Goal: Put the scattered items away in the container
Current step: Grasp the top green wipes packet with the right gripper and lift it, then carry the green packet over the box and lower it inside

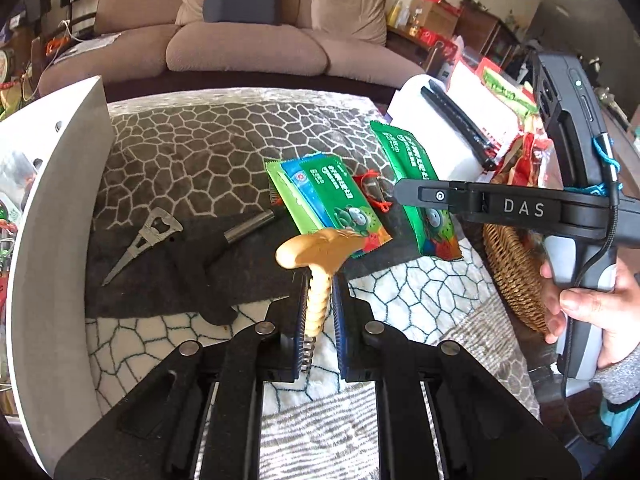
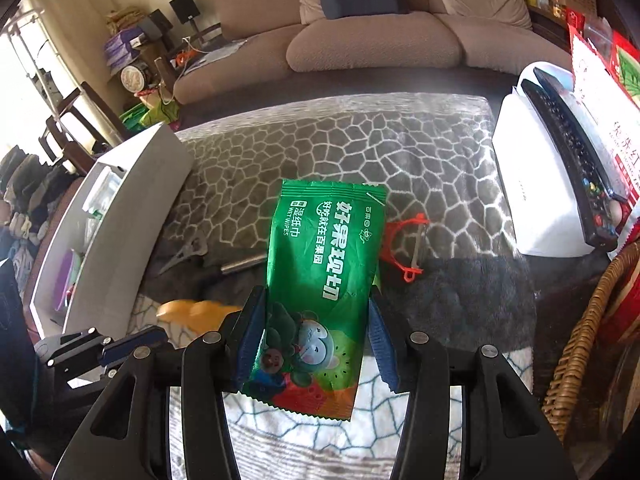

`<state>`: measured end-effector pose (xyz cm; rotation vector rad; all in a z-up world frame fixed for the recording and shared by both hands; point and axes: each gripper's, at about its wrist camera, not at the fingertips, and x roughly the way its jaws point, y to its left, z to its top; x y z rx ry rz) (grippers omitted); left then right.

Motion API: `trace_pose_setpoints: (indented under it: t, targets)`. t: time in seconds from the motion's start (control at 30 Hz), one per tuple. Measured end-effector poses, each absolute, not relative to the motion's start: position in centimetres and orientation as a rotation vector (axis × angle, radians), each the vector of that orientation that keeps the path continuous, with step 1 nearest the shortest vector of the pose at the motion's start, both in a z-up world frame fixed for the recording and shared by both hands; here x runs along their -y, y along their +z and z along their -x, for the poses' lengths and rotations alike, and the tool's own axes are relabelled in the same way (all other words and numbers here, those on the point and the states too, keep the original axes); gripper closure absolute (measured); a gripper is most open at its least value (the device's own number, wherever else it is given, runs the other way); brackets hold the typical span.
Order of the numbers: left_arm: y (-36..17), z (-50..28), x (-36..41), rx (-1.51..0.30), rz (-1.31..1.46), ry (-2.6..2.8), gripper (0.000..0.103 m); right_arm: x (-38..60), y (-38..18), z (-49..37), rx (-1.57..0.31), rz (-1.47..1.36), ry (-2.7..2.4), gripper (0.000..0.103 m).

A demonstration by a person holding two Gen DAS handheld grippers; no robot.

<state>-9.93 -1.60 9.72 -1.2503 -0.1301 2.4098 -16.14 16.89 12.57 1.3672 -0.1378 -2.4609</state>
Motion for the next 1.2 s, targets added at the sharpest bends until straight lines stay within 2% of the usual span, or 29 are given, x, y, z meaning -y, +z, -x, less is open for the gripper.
trace_pose_setpoints:
  t: [0.27, 0.33, 0.37, 0.4, 0.57, 0.67, 0.83, 0.87, 0.93, 0.97, 1.17, 1.2]
  targets:
    - [14.4, 7.2, 6.2, 0.163, 1.215, 2.462, 0.090, -13.2, 17.3, 12.3, 0.080, -1.296, -2.424, 0.053]
    - [14.6, 6.5, 7.6, 0.254, 1.218, 2.422, 0.080, -12.5, 17.8, 11.4, 0.092, -1.290, -2.400, 0.053]
    - [14.8, 6.1, 8.3, 0.310, 1.211, 2.400, 0.066, -12.0, 18.0, 11.0, 0.098, -1.286, -2.386, 0.053]
    - [15.1, 5.7, 9.0, 0.350, 1.192, 2.392, 0.055, -11.5, 18.4, 10.6, 0.099, -1.280, -2.377, 0.053]
    - [17.4, 3.3, 10.5, 0.402, 1.091, 2.330, 0.034, -7.5, 20.4, 9.4, 0.082, -1.249, -2.338, 0.053]
    - [18.7, 2.3, 10.7, 0.344, 1.071, 2.359, 0.027, -4.7, 21.6, 8.9, 0.081, -1.227, -2.313, 0.053]
    - [19.8, 2.0, 13.5, 0.373, 1.074, 2.402, 0.027, 0.7, 23.0, 8.4, 0.066, -1.196, -2.256, 0.053]
    - [20.0, 1.9, 14.5, 0.397, 1.060, 2.405, 0.030, 1.8, 23.1, 8.3, 0.055, -1.187, -2.246, 0.053]
    - [20.3, 1.8, 16.3, 0.420, 1.039, 2.404, 0.055, 4.1, 23.3, 8.1, 0.050, -1.175, -2.221, 0.053]
    - [20.3, 1.9, 17.0, 0.412, 1.050, 2.408, 0.080, 5.2, 23.3, 8.1, 0.047, -1.171, -2.212, 0.052]
    - [19.2, 2.8, 22.6, 0.412, 1.128, 2.467, 0.082, 11.1, 21.4, 9.4, 0.087, -1.194, -2.149, 0.052]
    - [18.9, 2.9, 23.7, 0.415, 1.140, 2.478, 0.077, 11.9, 20.9, 9.7, 0.099, -1.202, -2.141, 0.052]
